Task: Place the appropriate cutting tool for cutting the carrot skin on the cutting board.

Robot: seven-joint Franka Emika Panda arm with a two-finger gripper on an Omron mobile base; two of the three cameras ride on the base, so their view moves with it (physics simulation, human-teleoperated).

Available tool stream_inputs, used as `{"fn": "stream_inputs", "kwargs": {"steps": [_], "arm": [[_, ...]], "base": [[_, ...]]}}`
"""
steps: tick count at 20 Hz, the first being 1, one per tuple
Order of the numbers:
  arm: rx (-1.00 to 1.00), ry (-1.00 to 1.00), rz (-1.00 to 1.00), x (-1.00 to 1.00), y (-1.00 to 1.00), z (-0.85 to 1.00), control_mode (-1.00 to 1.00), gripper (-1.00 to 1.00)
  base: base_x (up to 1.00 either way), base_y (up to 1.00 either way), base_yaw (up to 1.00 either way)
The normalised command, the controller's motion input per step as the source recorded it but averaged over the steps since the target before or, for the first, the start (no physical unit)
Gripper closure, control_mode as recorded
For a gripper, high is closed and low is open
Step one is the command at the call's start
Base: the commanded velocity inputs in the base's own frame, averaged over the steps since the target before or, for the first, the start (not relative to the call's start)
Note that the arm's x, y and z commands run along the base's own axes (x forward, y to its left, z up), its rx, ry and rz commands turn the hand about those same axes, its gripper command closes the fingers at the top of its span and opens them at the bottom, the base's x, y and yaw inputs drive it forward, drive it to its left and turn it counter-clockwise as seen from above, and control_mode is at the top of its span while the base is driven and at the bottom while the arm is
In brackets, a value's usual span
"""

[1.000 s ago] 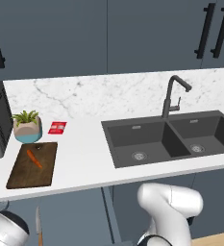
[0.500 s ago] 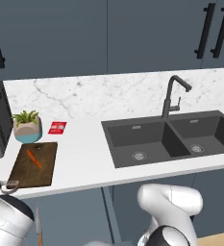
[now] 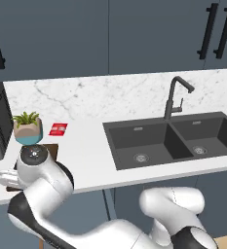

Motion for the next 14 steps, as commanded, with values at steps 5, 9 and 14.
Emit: {"fn": "stream_inputs", "kwargs": {"steps": [5,9,14], "arm": [[0.13,0.04,0.0,0.6,-0.42,0.0,-1.0,1.0],[0.0,0.04,0.0,0.4,0.01,0.0,-1.0,1.0],[-0.03,0.19,-0.01,1.0,0.26,0.0,-1.0,1.0]], "base": [[0.0,0.0,0.0],[0.0,0.0,0.0],[0.0,0.0,0.0]]}}
